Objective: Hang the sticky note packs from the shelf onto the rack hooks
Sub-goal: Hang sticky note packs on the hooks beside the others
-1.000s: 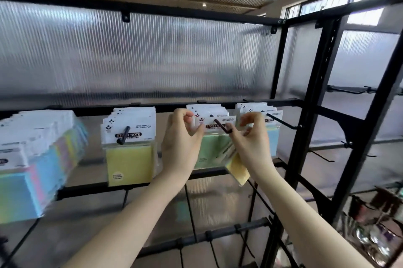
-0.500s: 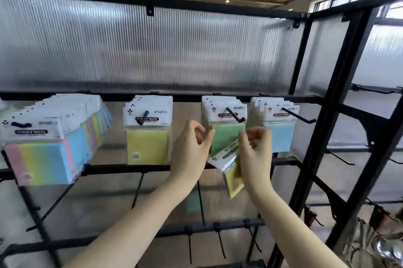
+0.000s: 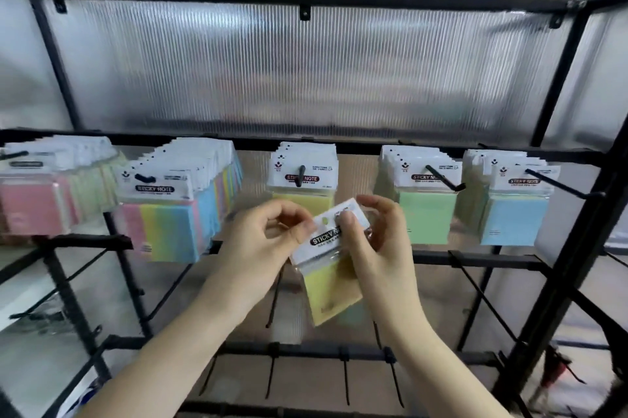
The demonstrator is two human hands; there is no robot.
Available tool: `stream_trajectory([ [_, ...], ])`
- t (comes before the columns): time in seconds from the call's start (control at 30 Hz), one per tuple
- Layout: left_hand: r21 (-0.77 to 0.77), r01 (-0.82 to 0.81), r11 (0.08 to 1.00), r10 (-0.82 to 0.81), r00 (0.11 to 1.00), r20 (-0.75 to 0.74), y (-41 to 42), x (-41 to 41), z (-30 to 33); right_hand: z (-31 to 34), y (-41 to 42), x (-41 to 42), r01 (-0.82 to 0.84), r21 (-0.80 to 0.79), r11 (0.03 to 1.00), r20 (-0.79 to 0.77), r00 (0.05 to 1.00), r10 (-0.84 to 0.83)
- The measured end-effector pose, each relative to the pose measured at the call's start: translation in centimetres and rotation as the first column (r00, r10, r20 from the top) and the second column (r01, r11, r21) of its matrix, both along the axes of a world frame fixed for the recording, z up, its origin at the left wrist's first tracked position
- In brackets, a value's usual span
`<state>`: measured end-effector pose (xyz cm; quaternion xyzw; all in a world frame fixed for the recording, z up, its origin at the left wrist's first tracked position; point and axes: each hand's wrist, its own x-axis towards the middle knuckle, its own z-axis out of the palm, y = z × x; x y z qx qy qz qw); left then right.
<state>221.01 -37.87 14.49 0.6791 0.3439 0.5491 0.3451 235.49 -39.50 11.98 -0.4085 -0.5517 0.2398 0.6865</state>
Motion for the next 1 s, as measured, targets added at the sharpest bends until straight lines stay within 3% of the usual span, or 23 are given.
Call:
stream_trajectory([
  [0.17,0.178,-0.145,0.973,0.146,0.989,0.007,1.5,-1.2,1.7,2.6,1.1,-1.3,-0.051,0.043,0.998,0.128,0.991,0.045],
  [0.33,0.181,-0.196,0.964,0.184,0.980,0.078,2.7,-1.4,2.5,3.9,2.1,-2.2,-0.035,0.086,0.996,0.150,0.988,0.022],
  [0.5,0.188,-0.193,0.963,0.185,0.981,0.058,3.5,-1.2,2.3,3.4,3.0,-2.2,-0.007,0.070,0.997,0.146,0.989,-0.003],
  [0.7,0.301,-0.386,0.872,0.399,0.917,0.019,5.3,-0.7,0.4,2.3,4.7,-1.9,0.168,0.070,0.983,0.209,0.962,-0.179],
  [0.83,0.203,-0.412,0.888,0.416,0.909,0.024,6.7,-0.3,-1.5,1.8,6.0,-1.2,0.280,0.044,0.959,0.283,0.917,-0.281],
  [1.0,0.124,-0.429,0.895,0.427,0.903,0.045,7.7,0.7,-3.2,1.5,6.9,-0.6,0.205,-0.073,0.976,0.238,0.954,-0.183],
])
